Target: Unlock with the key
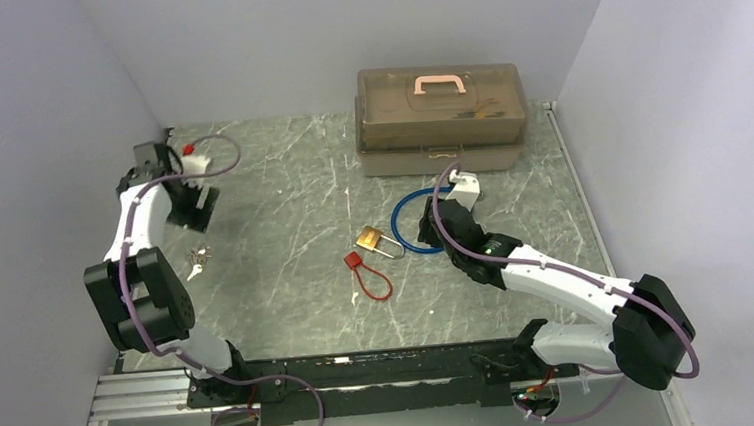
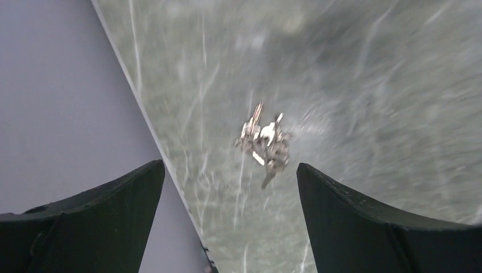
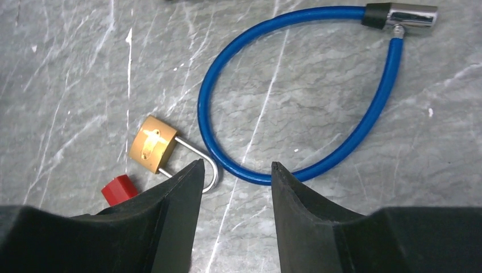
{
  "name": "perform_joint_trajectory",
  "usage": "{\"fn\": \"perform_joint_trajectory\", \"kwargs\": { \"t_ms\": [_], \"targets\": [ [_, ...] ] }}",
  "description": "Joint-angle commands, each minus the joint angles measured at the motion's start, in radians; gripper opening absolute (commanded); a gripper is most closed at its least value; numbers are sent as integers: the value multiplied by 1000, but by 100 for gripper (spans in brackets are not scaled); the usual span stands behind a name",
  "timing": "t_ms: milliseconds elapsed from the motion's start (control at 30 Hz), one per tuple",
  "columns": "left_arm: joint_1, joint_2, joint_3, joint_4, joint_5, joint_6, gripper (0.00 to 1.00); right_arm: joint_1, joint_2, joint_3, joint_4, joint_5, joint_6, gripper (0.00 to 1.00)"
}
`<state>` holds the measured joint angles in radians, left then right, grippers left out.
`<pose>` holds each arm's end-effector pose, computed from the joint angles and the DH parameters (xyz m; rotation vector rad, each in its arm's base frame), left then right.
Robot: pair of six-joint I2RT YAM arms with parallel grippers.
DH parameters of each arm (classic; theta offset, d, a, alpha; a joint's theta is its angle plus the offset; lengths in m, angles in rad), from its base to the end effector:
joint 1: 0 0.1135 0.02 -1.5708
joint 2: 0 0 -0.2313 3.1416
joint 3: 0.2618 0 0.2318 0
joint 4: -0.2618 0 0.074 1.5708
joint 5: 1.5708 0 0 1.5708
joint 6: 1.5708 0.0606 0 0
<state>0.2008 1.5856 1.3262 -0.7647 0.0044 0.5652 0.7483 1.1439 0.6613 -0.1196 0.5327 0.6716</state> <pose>0.3187 0.0646 0.2303 0.4763 2.5763 0.2692 0.2074 0.1505 0.2018 0.2177 2.0815 0.2817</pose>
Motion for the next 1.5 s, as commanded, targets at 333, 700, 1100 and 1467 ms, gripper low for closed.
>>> {"fn": "perform_joint_trajectory", "kwargs": {
  "t_ms": [333,700,1100,1467],
  "targets": [
    [157,-27,-297,300,-159,-30,78,63,40,116,-11,-30,-71,36],
    [226,41,-297,406,-176,-16,57,98,60,135,-45,-4,-54,21],
    [168,157,-388,570,-288,72,59,119,75,157,-38,15,-48,13],
    [40,113,-437,398,-150,255,60,122,19,138,-67,64,-40,13]
  ]
}}
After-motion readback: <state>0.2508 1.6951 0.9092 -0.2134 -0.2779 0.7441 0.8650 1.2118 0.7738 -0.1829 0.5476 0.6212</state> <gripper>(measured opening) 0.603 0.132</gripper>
